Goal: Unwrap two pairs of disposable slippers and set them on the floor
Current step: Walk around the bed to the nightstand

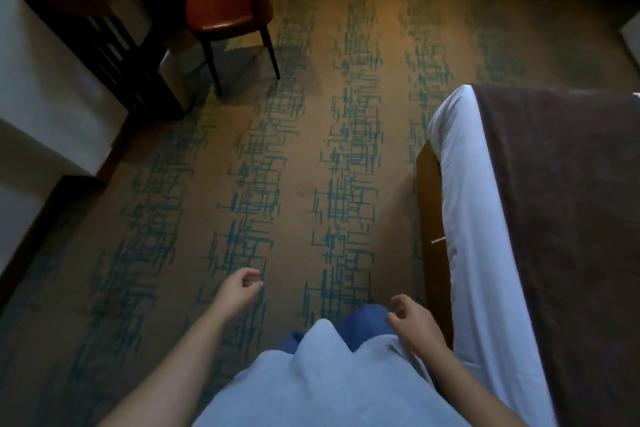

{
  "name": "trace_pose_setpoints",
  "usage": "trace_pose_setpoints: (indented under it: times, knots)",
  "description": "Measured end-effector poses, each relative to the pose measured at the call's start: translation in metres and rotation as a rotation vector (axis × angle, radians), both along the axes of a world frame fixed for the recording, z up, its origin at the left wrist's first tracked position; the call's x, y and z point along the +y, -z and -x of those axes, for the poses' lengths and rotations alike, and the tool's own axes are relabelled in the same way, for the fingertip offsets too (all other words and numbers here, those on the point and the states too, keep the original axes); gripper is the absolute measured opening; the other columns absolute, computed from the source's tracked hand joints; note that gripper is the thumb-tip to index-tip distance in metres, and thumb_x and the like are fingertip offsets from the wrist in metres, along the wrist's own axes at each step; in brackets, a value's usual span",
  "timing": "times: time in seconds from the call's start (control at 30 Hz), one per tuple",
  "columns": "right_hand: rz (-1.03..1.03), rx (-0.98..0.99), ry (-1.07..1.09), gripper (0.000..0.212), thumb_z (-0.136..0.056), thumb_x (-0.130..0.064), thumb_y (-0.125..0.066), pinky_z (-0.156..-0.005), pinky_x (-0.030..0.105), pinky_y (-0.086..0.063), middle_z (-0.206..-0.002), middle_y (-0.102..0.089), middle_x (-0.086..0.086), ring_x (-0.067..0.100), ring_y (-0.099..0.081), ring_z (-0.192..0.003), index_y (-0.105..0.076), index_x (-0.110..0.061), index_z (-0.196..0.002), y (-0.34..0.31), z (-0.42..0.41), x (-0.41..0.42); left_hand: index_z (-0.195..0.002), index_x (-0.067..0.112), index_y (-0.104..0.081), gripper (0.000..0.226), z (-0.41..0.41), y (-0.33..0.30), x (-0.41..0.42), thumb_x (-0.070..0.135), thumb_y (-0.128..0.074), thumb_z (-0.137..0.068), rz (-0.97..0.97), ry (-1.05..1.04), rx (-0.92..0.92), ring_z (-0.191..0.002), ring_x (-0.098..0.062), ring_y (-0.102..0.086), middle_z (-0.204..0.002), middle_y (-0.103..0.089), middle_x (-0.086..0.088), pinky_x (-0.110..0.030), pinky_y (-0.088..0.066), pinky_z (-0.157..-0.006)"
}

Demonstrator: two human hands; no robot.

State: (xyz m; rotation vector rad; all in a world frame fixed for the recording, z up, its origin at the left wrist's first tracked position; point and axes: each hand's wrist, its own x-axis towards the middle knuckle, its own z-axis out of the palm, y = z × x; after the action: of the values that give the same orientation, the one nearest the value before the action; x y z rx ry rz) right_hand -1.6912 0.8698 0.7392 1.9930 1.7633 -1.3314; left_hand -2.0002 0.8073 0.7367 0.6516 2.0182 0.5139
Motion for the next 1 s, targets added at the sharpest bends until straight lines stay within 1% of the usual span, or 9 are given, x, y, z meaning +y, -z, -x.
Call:
trace_pose_setpoints:
  times: [0.13,0.3,0.37,0.43,0.53,0.63,0.77,0.87,1.0]
  knots:
    - [0.046,-0.013,0.109,0.037,-0.089,-0.022,-0.052,-0.081,0.029,-0.045,-0.122,-0.062,0.01,0.024,-0.058,-0.106,-0.052,-0.013,-0.125,0.017,-0.014,0.072,-0.116,0.006,-0.057,0.031,-0.003,-0.006,0.119,0.01,-0.056,-0.086,-0.045,0.062,-0.001,-0.101,-0.031,-0.061,-0.104,-0.061,-0.013,-0.031,-0.046,-0.082]
    - [0.057,0.018,0.18,0.036,-0.088,-0.023,-0.051,-0.084,0.029,-0.043,-0.124,-0.061,0.011,0.026,-0.057,-0.109,-0.054,-0.013,-0.122,0.033,-0.035,0.206,-0.111,0.011,-0.057,0.025,-0.019,0.012,0.238,0.009,-0.057,-0.086,-0.072,0.038,0.004,-0.075,-0.016,-0.06,-0.095,-0.06,-0.009,-0.019,-0.043,-0.06]
    - [0.023,0.011,0.161,0.035,-0.087,-0.023,-0.051,-0.084,0.029,-0.043,-0.122,-0.063,0.01,0.027,-0.057,-0.11,-0.055,-0.014,-0.121,0.026,-0.039,0.269,-0.11,0.011,-0.057,0.024,-0.029,0.013,0.27,0.008,-0.057,-0.086,-0.039,0.052,-0.001,-0.085,-0.022,-0.061,-0.101,-0.061,-0.012,-0.025,-0.045,-0.067]
    - [-0.008,0.012,0.115,0.036,-0.088,-0.025,-0.05,-0.081,0.028,-0.042,-0.121,-0.062,0.01,0.026,-0.057,-0.108,-0.054,-0.014,-0.123,0.017,-0.037,0.331,-0.111,0.003,-0.058,0.027,-0.036,0.016,0.297,0.002,-0.057,-0.085,-0.019,0.065,0.002,-0.09,-0.025,-0.058,-0.098,-0.06,-0.013,-0.026,-0.043,-0.075]
    - [-0.032,0.029,0.085,0.036,-0.09,-0.027,-0.049,-0.084,0.033,-0.048,-0.12,-0.061,0.01,0.025,-0.058,-0.105,-0.052,-0.015,-0.124,0.006,-0.028,0.42,-0.105,-0.001,-0.058,0.024,-0.04,0.02,0.338,-0.008,-0.055,-0.082,0.005,0.027,-0.037,-0.075,-0.023,-0.055,-0.078,-0.06,-0.01,-0.025,-0.048,-0.067]
    - [-0.041,0.047,0.091,0.033,-0.091,-0.025,-0.049,-0.08,0.031,-0.047,-0.119,-0.062,0.01,0.024,-0.058,-0.103,-0.053,-0.014,-0.122,0.003,-0.014,0.491,-0.1,0.004,-0.057,0.021,-0.037,0.026,0.384,-0.006,-0.055,-0.082,0.003,-0.041,-0.065,-0.077,-0.026,-0.057,-0.077,-0.061,-0.014,-0.04,-0.051,-0.081]
    - [-0.036,0.059,0.138,0.034,-0.089,-0.025,-0.051,-0.079,0.029,-0.047,-0.117,-0.064,0.009,0.023,-0.059,-0.101,-0.055,-0.014,-0.121,0.01,0.005,0.567,-0.106,-0.001,-0.058,0.024,-0.014,0.04,0.465,-0.004,-0.056,-0.083,0.048,-0.008,-0.062,-0.072,-0.025,-0.056,-0.077,-0.059,-0.013,-0.029,-0.045,-0.065]
    - [-0.033,0.047,0.188,0.034,-0.089,-0.025,-0.05,-0.075,0.027,-0.043,-0.117,-0.065,0.01,0.023,-0.059,-0.096,-0.055,-0.015,-0.122,0.016,0.022,0.625,-0.109,0.0,-0.058,0.027,0.016,0.05,0.549,0.0,-0.057,-0.082,0.054,0.065,-0.047,-0.074,-0.025,-0.057,-0.076,-0.06,-0.011,-0.031,-0.045,-0.072]
    - [-0.007,0.01,0.279,0.033,-0.089,-0.023,-0.048,-0.072,0.025,-0.041,-0.112,-0.067,0.011,0.027,-0.062,-0.097,-0.056,-0.017,-0.121,0.015,0.041,0.695,-0.111,0.007,-0.06,0.03,0.057,0.039,0.671,0.007,-0.058,-0.081,0.049,0.27,0.049,-0.088,-0.024,-0.061,-0.091,-0.065,-0.01,-0.03,-0.046,-0.081]
